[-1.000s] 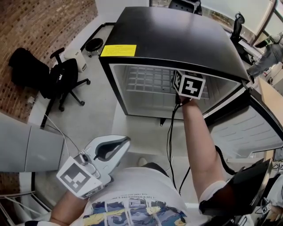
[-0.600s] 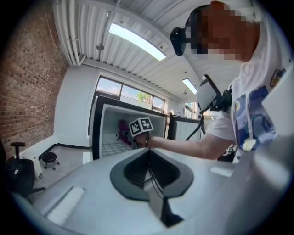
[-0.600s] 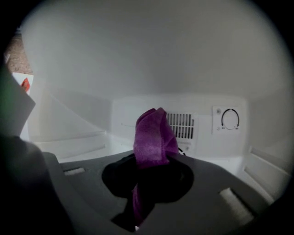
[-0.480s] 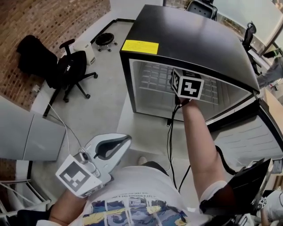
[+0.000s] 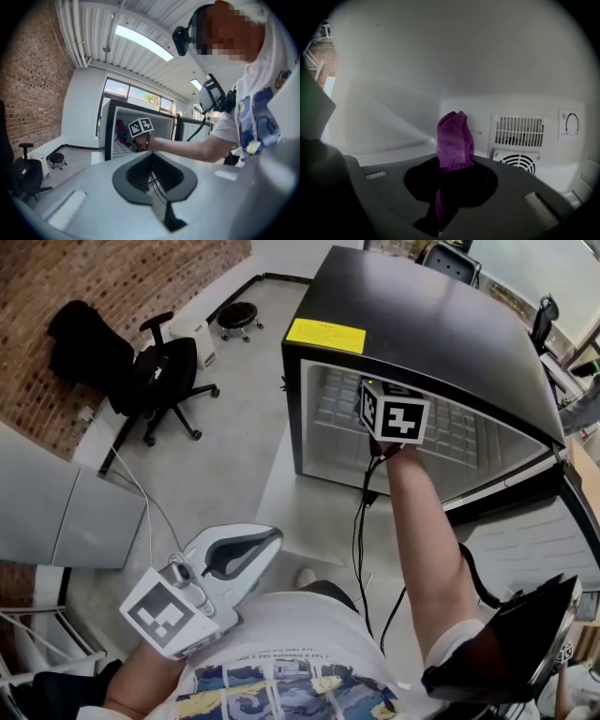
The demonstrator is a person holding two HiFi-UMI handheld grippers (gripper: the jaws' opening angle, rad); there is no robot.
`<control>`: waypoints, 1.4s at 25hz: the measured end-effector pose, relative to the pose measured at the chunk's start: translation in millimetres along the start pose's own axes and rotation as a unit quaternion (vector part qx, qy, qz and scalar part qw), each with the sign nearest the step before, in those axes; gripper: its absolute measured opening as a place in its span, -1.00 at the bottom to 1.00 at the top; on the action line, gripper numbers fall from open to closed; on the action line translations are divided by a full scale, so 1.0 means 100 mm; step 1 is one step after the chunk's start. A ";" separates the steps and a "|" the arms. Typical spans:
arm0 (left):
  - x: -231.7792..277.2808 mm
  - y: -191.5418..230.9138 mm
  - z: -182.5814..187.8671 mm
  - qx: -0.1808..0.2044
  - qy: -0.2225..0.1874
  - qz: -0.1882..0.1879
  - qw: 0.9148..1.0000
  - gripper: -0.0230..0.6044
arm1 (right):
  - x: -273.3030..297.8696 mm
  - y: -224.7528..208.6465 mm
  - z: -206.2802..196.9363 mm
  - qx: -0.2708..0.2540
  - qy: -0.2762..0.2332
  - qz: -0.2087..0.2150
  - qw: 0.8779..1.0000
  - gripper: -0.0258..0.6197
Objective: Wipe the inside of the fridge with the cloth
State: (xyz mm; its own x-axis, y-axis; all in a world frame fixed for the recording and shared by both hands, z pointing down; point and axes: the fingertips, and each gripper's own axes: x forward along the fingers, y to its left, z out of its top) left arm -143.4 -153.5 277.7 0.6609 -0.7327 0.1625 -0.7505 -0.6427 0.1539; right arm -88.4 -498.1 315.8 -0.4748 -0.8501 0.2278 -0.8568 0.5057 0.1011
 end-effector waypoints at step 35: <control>-0.43 -0.15 -0.10 -0.006 0.000 -0.001 1.000 -0.91 | -0.38 0.87 0.02 -0.050 -0.023 0.143 0.988 -0.75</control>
State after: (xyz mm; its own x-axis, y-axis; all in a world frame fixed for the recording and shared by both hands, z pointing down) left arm -160.6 -110.6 278.1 0.6620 -0.7319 0.1615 -0.7493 -0.6411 0.1662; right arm -145.4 -422.4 314.5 -0.7058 -0.6741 0.2178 -0.6623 0.7370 0.1350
